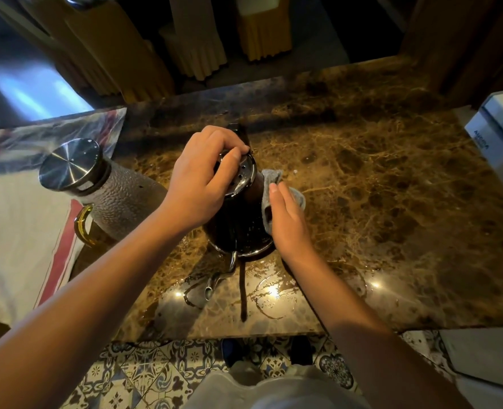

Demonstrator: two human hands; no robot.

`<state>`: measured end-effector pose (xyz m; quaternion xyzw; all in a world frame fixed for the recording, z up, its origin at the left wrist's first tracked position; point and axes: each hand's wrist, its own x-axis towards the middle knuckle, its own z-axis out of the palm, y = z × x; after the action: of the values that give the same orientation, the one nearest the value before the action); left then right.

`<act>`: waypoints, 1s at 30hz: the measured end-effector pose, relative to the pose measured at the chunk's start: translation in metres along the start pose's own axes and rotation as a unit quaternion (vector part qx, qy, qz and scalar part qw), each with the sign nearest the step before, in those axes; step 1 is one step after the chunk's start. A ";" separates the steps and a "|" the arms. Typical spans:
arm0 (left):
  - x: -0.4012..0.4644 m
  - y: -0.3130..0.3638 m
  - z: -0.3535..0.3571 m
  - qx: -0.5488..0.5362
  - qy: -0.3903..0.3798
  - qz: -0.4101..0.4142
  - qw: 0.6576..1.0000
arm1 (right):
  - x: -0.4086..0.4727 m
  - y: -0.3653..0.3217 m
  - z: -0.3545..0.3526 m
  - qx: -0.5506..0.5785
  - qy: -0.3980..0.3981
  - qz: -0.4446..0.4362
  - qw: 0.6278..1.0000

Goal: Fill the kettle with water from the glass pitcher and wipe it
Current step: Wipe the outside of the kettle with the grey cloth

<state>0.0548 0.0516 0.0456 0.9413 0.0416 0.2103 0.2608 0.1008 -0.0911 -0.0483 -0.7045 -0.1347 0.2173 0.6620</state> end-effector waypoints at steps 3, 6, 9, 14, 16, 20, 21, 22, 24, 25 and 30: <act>0.001 0.000 -0.001 -0.001 0.001 0.004 1.000 | -0.007 -0.002 0.004 -0.002 0.025 -0.070 0.997; 0.000 0.001 0.000 -0.002 0.002 0.004 1.000 | 0.015 -0.014 0.002 -0.013 0.026 -0.087 0.996; 0.000 0.001 0.000 -0.002 0.002 0.001 1.000 | 0.032 -0.016 -0.001 -0.033 0.019 -0.086 0.996; 0.000 0.002 0.000 -0.005 -0.001 -0.006 1.000 | 0.037 -0.005 0.000 -0.055 0.000 -0.017 0.998; 0.000 0.003 0.000 -0.007 -0.004 -0.009 1.000 | 0.037 -0.007 -0.003 -0.055 0.001 -0.022 0.998; 0.000 0.001 -0.001 -0.009 0.001 -0.002 1.000 | 0.036 -0.024 -0.003 -0.014 -0.004 -0.088 0.996; 0.000 0.000 -0.001 -0.009 0.000 -0.002 1.000 | 0.039 -0.023 -0.004 -0.017 -0.007 -0.095 0.995; -0.001 0.000 0.000 -0.009 -0.001 -0.001 1.000 | 0.040 -0.024 -0.004 -0.028 -0.006 -0.093 0.995; -0.001 0.001 0.000 -0.010 -0.002 -0.001 1.000 | 0.047 -0.017 -0.007 -0.057 -0.016 -0.055 0.997; -0.001 0.000 0.000 -0.010 -0.001 -0.002 1.000 | 0.050 -0.012 -0.009 -0.064 -0.022 -0.025 0.997; -0.001 0.001 -0.001 -0.006 -0.001 -0.005 1.000 | 0.047 -0.017 -0.008 -0.026 -0.017 -0.057 0.998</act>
<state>0.0539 0.0507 0.0463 0.9396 0.0445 0.2089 0.2674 0.1474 -0.0742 -0.0368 -0.7087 -0.1918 0.1875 0.6525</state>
